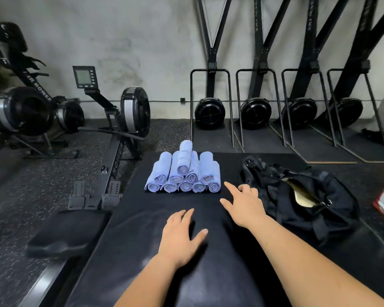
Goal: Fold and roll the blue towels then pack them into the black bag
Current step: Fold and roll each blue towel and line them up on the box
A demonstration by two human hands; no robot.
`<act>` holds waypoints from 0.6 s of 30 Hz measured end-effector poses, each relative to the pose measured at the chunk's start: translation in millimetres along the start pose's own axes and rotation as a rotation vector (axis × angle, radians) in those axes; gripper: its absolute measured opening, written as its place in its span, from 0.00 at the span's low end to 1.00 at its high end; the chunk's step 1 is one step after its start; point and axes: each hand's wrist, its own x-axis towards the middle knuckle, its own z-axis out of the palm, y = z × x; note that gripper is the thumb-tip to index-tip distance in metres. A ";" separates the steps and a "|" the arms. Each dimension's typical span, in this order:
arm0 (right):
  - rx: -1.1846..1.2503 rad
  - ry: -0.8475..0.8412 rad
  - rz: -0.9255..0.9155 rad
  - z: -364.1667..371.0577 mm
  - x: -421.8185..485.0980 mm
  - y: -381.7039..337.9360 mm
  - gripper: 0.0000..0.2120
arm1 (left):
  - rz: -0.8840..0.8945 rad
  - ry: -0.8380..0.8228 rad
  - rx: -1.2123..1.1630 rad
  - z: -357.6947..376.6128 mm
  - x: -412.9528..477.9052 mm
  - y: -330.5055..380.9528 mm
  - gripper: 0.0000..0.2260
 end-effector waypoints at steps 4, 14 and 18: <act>-0.050 -0.012 0.050 -4.7 -15.5 40.3 0.31 | 0.073 -0.056 0.036 15.6 -7.1 28.6 0.39; -0.198 -0.175 0.088 5.8 -40.6 123.6 0.40 | 0.164 -0.157 0.117 58.3 -17.9 73.4 0.43; -0.175 -0.305 0.112 25.3 -50.1 139.2 0.43 | 0.187 -0.155 0.198 69.0 -24.1 78.1 0.40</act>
